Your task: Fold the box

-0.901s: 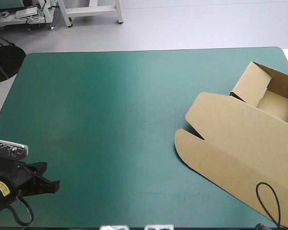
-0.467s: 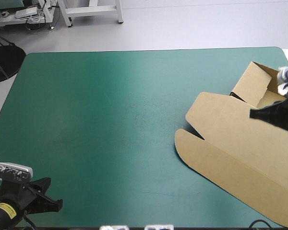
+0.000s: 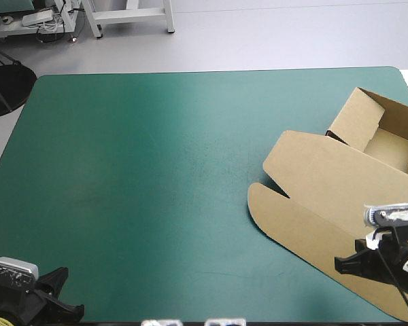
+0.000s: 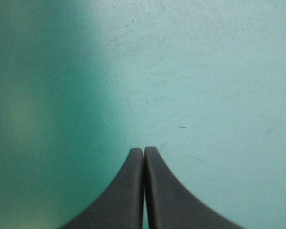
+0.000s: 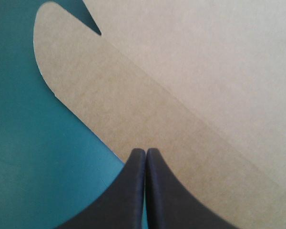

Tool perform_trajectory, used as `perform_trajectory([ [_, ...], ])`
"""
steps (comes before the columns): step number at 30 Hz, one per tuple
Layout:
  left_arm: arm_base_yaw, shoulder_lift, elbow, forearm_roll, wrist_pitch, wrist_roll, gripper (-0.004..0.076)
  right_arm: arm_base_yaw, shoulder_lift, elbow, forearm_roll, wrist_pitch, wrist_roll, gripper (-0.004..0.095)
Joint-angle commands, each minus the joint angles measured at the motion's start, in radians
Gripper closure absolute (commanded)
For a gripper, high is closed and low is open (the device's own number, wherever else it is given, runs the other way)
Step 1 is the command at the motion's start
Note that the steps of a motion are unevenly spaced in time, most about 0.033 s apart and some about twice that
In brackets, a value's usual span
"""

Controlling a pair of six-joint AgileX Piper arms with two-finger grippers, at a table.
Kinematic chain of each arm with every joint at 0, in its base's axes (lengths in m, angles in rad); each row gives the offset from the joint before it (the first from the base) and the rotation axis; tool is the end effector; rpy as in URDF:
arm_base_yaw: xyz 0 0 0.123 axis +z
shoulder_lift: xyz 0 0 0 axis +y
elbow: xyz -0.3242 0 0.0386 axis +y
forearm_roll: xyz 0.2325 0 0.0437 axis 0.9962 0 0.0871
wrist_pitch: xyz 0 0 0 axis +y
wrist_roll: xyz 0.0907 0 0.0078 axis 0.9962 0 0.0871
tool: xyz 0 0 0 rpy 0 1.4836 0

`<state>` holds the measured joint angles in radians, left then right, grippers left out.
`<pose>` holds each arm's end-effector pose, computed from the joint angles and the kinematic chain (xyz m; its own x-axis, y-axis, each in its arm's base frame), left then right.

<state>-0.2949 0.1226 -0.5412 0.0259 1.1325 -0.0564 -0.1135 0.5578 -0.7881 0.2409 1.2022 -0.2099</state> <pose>-0.0460 0.0162 0.2819 -0.5728 0.1266 -0.8098 0.2466 0.9688 -0.0230 0.0207 0.0180 0.3548 -0.7530 -0.0332 -0.6572 -0.1236 0.9881 0.0917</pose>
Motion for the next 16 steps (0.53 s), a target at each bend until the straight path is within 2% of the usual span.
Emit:
perform_trajectory([
  [1,-0.002,0.010,-0.020,-0.007,-0.050,0.002,0.0732,0.001,-0.071,0.085,0.010,-0.081,-0.012,0.0921],
  [9,-0.002,0.010,0.000,-0.004,-0.031,0.002,0.0732,0.001,-0.260,0.245,0.027,-0.121,-0.016,0.0921],
  [16,-0.002,0.010,0.022,-0.026,-0.030,0.000,0.0732,0.001,-0.331,0.255,0.018,-0.149,-0.021,0.0921],
])
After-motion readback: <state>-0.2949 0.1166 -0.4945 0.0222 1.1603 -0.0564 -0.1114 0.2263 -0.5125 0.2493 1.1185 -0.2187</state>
